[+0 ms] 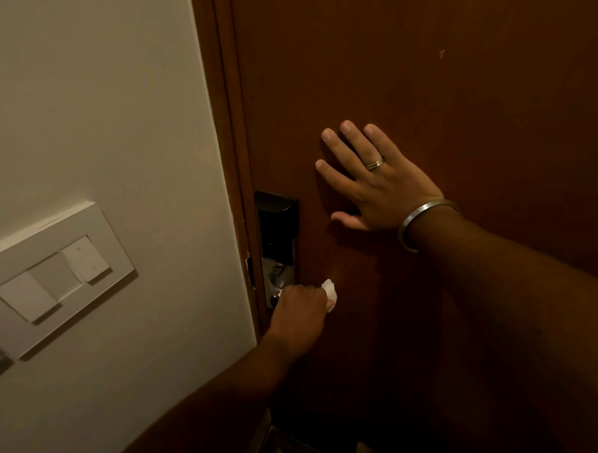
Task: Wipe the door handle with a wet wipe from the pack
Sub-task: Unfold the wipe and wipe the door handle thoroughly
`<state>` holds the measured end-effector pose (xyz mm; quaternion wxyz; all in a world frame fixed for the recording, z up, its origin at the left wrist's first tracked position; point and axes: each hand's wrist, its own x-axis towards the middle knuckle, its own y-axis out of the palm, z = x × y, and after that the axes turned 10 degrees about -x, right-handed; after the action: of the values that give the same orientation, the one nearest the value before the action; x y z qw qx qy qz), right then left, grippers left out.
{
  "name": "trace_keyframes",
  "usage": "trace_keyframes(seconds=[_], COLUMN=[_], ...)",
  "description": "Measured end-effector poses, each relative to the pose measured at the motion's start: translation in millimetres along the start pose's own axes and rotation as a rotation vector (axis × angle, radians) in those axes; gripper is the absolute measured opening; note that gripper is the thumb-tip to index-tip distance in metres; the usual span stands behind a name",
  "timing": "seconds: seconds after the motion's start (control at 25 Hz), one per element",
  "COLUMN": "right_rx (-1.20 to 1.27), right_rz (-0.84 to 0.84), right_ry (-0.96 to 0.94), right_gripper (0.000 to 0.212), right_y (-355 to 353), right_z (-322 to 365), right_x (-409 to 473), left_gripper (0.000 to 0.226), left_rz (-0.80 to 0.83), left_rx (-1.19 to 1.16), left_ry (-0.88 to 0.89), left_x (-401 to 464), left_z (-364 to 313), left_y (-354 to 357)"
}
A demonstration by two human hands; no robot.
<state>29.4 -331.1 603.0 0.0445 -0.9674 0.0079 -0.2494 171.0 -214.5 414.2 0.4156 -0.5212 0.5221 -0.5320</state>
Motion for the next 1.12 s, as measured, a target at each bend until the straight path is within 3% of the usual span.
trace_keyframes(seconds=[0.12, 0.2, 0.32, 0.4, 0.44, 0.52, 0.6, 0.72, 0.88, 1.0, 1.12], right_rx=[-0.010, -0.012, -0.013, -0.017, -0.017, -0.015, -0.015, -0.017, -0.008, 0.000, -0.015], right_rz=[0.006, 0.007, 0.008, 0.012, 0.011, 0.013, 0.014, 0.007, 0.011, 0.004, 0.009], right_ry=[-0.002, -0.002, -0.006, -0.011, -0.011, -0.006, -0.005, 0.001, 0.001, 0.006, 0.004], right_gripper=[0.088, 0.088, 0.087, 0.086, 0.086, 0.086, 0.086, 0.086, 0.086, 0.086, 0.086], right_y=[-0.9, -0.5, -0.9, -0.7, -0.1, -0.2, -0.3, 1.0, 2.0, 2.1, 2.5], right_z=[0.7, 0.1, 0.7, 1.2, 1.3, 1.3, 1.9, 1.5, 2.8, 2.1, 2.6], right_x=[0.7, 0.0, 0.6, 0.0, 0.0, 0.9, 0.0, 0.3, 0.0, 0.7, -0.5], left_gripper=[0.011, 0.009, 0.013, 0.019, 0.019, 0.011, 0.012, 0.010, 0.009, 0.014, 0.027], left_rz=[-0.190, -0.153, 0.047, -0.002, -0.036, -0.081, -0.233, -0.309, -0.151, -0.126, -0.340], left_rx=[0.020, 0.052, 0.060, -0.049, -0.087, -0.042, 0.068, 0.145, -0.024, -0.046, 0.114], left_ry=[0.280, 0.383, 0.186, 0.022, 0.020, 0.192, 0.368, 0.360, 0.077, 0.218, 0.398], left_x=[-19.1, -21.2, 1.9, 11.4, 8.0, -4.6, -17.7, -24.5, -8.1, -9.7, -19.6], left_z=[63.6, 86.7, 40.1, 6.2, 4.3, 30.5, 73.7, 90.7, 25.2, 40.4, 95.0], left_y=[-10.2, -28.0, -17.9, -1.4, 0.0, -7.6, -16.1, -20.8, 5.6, -0.8, -14.3])
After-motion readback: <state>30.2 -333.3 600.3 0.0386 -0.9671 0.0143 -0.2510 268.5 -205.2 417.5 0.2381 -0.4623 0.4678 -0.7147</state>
